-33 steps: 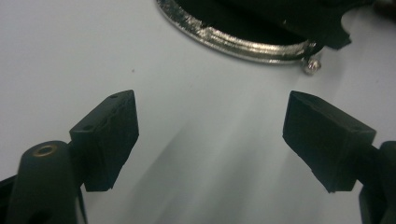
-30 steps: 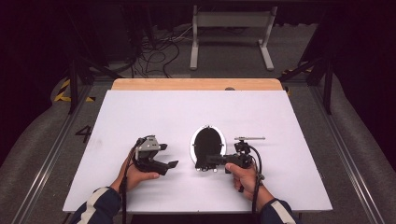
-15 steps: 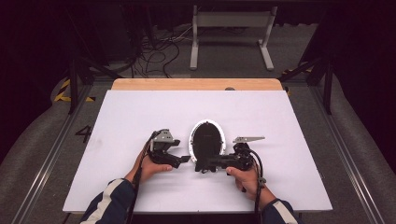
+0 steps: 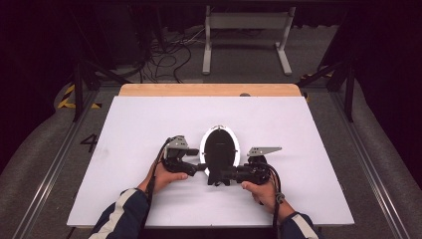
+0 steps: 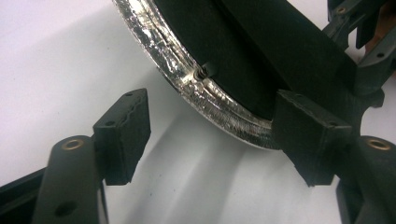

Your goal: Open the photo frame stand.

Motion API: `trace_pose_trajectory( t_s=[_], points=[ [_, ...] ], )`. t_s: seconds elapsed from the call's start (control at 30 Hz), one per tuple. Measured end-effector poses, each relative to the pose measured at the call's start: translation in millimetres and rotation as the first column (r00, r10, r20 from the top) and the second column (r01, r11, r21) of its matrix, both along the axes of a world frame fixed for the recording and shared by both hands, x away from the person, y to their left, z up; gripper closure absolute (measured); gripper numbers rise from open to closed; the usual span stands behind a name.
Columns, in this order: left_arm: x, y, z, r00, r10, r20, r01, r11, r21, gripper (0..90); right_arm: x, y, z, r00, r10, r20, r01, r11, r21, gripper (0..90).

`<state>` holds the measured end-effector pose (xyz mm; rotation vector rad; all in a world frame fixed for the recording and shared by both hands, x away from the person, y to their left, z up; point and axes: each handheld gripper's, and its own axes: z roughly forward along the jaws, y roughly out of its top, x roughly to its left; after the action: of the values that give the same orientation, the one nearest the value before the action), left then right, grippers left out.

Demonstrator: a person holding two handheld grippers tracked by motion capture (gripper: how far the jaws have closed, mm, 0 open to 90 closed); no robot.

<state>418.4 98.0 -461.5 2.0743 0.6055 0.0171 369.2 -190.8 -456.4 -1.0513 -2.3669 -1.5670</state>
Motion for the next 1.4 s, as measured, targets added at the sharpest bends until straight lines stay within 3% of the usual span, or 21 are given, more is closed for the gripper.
trace_pose_trajectory(
  t_s=[0.2,0.33,0.5,0.67,0.77,1.0,1.17,1.3,1.33,1.4],
  points=[
    [0.2,-3.4,-0.2,0.9995,-0.030,-0.007,0.030,0.9995,-0.013,34.3,-1.9,0.4,1.4,0.9994,0.020,0.028,-0.020,0.9998,-0.009,67.8],
    [0.5,-2.3,2.2,0.9987,-0.052,-0.002,0.052,0.9976,-0.046,39.4,-1.6,-0.4,0.9,0.9993,0.027,0.027,-0.027,0.9996,-0.002,68.2],
    [-1.0,-2.2,3.2,0.9993,-0.038,-0.008,0.037,0.9982,-0.046,47.5,-1.7,-1.0,0.8,0.9991,0.034,0.026,-0.034,0.9994,0.000,69.2],
    [-5.2,1.4,9.7,0.9981,-0.035,0.051,0.039,0.9969,-0.068,54.1,-2.0,-1.9,0.7,0.9993,0.028,0.024,-0.028,0.9995,-0.013,71.4],
    [-10.3,1.6,16.2,0.9943,-0.030,0.102,0.036,0.9976,-0.059,59.5,-0.6,-4.3,-1.0,0.9998,0.016,0.006,-0.016,0.9999,-0.003,74.2],
    [-16.1,3.1,21.4,0.9923,-0.023,0.122,0.029,0.9987,-0.043,63.1,-2.0,-4.8,0.8,0.9999,0.016,-0.001,-0.016,0.9998,0.009,76.5],
    [-18.8,3.1,22.5,0.9918,-0.036,0.123,0.043,0.9974,-0.058,66.1,-0.8,-5.9,-1.3,0.9999,-0.003,-0.017,0.003,1.0000,0.002,80.1],
    [-19.6,0.1,20.2,0.9920,-0.051,0.115,0.058,0.9966,-0.058,63.9,-1.1,-6.4,-1.0,0.9999,-0.003,-0.013,0.003,1.0000,-0.003,80.0],
    [-20.2,-4.6,16.0,0.9930,-0.076,0.090,0.080,0.9959,-0.042,62.0,-1.4,-5.9,-0.7,1.0000,-0.002,-0.009,0.001,1.0000,-0.007,80.1],
    [-21.3,-8.0,14.0,0.9925,-0.074,0.097,0.077,0.9967,-0.024,58.9,-1.3,-5.4,-0.5,1.0000,-0.004,-0.006,0.004,0.9999,-0.010,79.9]
  ],
)
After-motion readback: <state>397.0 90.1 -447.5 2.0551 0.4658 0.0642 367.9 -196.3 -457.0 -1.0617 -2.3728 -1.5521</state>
